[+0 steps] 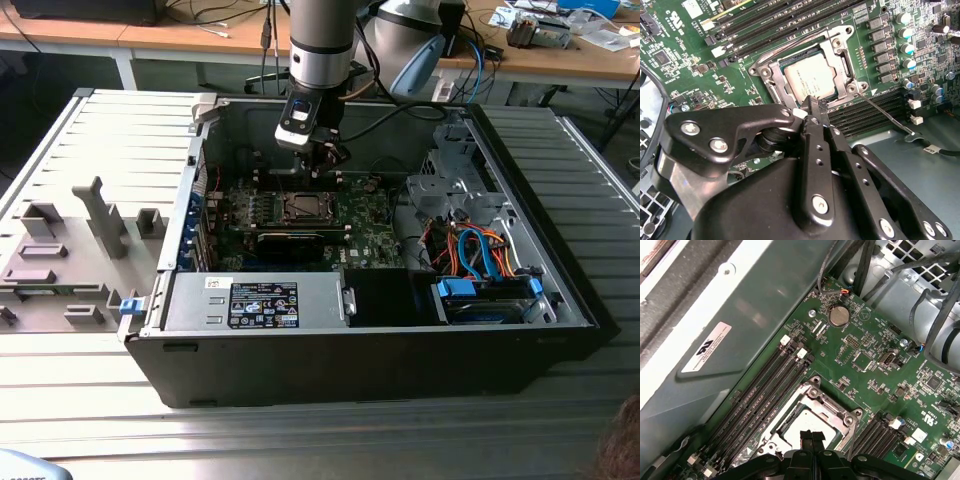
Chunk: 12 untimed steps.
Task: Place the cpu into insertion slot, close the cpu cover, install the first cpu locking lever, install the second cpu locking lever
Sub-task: 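Install the first cpu locking lever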
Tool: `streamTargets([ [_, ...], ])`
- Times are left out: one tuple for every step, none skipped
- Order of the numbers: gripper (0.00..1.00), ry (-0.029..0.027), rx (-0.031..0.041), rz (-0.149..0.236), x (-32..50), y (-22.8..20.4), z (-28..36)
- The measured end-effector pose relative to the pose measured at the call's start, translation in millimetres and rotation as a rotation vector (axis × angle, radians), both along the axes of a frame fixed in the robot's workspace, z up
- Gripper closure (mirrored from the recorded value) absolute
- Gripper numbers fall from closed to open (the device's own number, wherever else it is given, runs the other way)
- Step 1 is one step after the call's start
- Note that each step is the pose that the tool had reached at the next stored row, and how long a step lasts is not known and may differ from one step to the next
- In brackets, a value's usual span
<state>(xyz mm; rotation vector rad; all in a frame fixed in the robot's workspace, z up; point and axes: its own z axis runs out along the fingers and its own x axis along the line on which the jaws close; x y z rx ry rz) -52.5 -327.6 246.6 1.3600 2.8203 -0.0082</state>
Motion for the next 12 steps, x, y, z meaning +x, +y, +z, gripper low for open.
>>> streamTargets([
  [0.89, 0.0000, 0.0000, 0.000, 0.0, 0.0, 0.0],
  [0.89, -0.0001, 0.0001, 0.001, 0.0, 0.0, 0.0],
  [0.89, 0.0000, 0.0000, 0.002, 0.0, 0.0, 0.0],
  [0.89, 0.0000, 0.0000, 0.002, 0.0, 0.0, 0.0],
  [0.89, 0.0000, 0.0001, 0.003, 0.0, 0.0, -0.1],
  [0.89, -0.0001, 0.0001, 0.003, 0.0, 0.0, -0.1],
  [0.89, -0.0001, 0.0001, 0.004, 0.0, 0.0, -0.1],
  [0.89, 0.0000, 0.0000, 0.004, 0.0, 0.0, -0.1],
  [0.89, 0.0000, 0.0000, 0.005, 0.0, 0.0, -0.1],
  [0.89, 0.0000, 0.0000, 0.006, 0.0, 0.0, -0.1],
  [0.89, 0.0000, 0.0000, 0.006, 0.0, 0.0, -0.1],
  [0.89, 0.0000, 0.0001, 0.006, 0.0, 0.0, -0.1],
])
